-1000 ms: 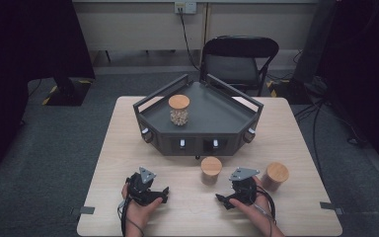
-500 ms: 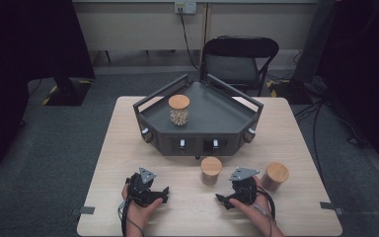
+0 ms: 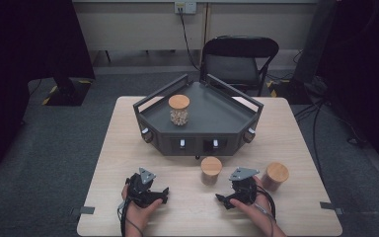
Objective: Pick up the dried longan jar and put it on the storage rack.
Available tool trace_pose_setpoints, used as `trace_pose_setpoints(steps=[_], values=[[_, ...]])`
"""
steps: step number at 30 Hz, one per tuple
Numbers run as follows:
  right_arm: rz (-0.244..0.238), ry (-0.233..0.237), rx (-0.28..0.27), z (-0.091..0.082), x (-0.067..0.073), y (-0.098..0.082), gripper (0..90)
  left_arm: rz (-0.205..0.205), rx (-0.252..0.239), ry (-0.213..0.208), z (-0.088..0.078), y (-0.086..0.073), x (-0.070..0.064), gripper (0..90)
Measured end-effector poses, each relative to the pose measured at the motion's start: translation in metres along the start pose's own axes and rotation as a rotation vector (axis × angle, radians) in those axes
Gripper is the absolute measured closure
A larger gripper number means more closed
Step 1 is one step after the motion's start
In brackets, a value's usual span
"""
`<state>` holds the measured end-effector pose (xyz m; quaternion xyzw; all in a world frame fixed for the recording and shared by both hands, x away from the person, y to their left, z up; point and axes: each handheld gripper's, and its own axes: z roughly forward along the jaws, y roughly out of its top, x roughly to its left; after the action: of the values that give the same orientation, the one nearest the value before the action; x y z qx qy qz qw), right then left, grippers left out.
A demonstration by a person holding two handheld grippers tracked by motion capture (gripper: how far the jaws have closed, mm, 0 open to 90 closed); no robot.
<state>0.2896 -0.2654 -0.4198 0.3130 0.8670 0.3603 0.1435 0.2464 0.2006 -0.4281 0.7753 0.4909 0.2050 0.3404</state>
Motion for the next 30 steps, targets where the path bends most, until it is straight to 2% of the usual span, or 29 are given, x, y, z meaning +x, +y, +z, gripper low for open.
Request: trace_pose_setpoints(steps=[10, 19, 26, 30], values=[[0.001, -0.001, 0.001, 0.0, 0.001, 0.001, 0.0, 0.0, 0.0, 0.0, 0.0, 0.0, 0.0, 0.0], [-0.01, 0.017, 0.0, 0.003, 0.002, 0.003, 0.0, 0.001, -0.001, -0.002, 0.0, 0.0, 0.0, 0.1], [0.022, 0.02, -0.014, 0.007, 0.004, 0.007, 1.1, 0.002, -0.001, -0.004, 0.0, -0.001, 0.001, 0.1], [0.021, 0.022, -0.023, 0.008, 0.003, 0.011, 1.2, 0.002, -0.001, -0.004, 0.0, -0.001, 0.001, 0.0]])
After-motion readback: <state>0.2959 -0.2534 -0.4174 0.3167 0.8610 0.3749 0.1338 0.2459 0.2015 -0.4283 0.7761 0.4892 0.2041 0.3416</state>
